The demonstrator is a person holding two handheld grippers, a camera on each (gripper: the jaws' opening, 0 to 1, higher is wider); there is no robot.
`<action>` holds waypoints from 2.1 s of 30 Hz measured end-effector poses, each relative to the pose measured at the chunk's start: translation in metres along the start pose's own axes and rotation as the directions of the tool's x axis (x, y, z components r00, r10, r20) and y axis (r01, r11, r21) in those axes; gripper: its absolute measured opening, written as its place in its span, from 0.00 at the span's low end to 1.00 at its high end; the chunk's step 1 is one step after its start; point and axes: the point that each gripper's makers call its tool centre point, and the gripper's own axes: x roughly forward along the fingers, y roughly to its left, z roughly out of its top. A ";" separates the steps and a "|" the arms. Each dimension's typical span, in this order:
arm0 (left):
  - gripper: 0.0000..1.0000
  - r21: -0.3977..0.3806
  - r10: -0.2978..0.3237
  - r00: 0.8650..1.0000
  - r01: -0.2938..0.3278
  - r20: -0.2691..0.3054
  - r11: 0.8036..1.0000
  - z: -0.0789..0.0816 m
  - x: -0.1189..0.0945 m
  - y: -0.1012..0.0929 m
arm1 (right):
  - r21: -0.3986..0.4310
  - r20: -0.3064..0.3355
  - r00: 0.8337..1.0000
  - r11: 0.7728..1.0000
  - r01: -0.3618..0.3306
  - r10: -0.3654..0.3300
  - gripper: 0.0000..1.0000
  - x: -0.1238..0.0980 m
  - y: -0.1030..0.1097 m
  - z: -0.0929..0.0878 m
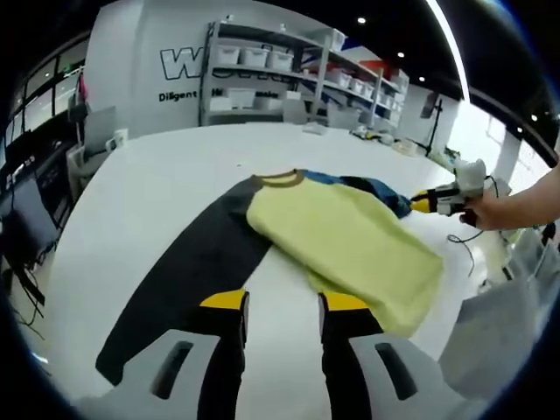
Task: Fold the garment on the visible template until the final outline fits inside the template.
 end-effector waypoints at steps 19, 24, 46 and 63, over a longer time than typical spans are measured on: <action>0.31 0.004 -0.003 1.000 0.003 -0.002 1.000 0.001 -0.001 -0.002 | 0.300 -0.150 0.984 0.944 0.140 -0.098 0.17 0.030 -0.057 -0.036; 0.30 0.006 -0.005 1.000 0.005 -0.001 1.000 0.003 -0.001 -0.002 | 0.248 -0.071 0.992 0.961 0.121 -0.107 0.00 0.030 -0.064 0.002; 0.29 -0.010 -0.005 1.000 0.005 -0.004 1.000 -0.004 -0.001 0.000 | 0.029 -0.053 0.992 0.993 -0.112 0.114 0.02 0.104 -0.022 0.088; 0.29 -0.005 -0.021 1.000 0.021 -0.003 1.000 -0.001 0.005 -0.006 | 0.181 0.014 0.997 0.980 -0.081 0.080 0.14 0.056 -0.059 0.060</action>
